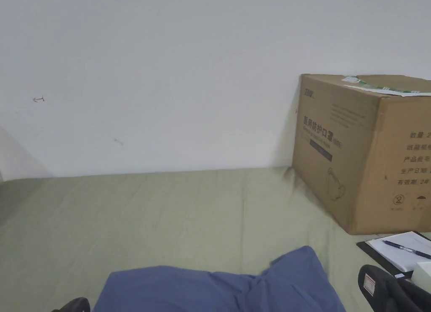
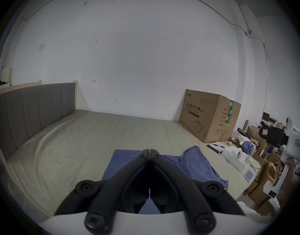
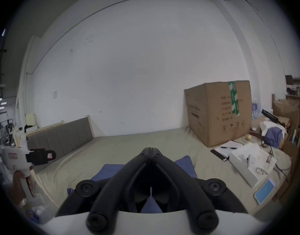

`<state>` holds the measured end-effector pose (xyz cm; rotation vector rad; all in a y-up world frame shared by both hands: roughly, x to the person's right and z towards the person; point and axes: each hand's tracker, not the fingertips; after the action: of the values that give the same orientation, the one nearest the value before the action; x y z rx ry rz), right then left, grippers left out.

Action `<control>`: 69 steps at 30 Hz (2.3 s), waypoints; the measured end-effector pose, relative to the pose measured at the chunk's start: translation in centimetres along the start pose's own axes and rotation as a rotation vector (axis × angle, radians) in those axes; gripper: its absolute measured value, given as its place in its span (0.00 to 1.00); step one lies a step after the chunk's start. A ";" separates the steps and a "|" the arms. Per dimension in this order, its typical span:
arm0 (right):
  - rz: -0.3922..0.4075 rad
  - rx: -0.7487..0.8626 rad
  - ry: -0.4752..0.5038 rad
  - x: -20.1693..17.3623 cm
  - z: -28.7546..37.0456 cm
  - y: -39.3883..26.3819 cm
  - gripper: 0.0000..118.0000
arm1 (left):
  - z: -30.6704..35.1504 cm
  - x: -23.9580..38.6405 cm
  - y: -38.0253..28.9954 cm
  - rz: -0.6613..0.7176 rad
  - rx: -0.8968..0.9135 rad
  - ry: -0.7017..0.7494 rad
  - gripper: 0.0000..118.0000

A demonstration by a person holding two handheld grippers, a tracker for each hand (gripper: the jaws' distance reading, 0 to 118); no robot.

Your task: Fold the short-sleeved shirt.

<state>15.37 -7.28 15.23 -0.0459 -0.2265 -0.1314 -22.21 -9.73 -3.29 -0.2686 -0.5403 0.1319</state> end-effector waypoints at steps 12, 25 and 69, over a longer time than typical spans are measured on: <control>0.011 -0.123 0.103 1.9 -8.3 -2.3 0.00 | -26.8 -11.2 4.8 0.088 -0.679 -0.008 0.00; -0.036 -0.354 0.072 4.6 -16.1 -7.4 0.00 | -45.8 -17.4 -4.0 0.080 -0.867 0.139 0.97; -0.330 -1.214 -0.371 22.2 -40.9 -16.6 0.65 | -40.2 -12.0 -1.4 -0.189 -0.751 0.082 0.02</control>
<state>43.66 -28.91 -19.03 -1.2522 -0.4976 -0.5775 -11.27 -22.11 -41.92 -0.9464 -0.5134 -0.2748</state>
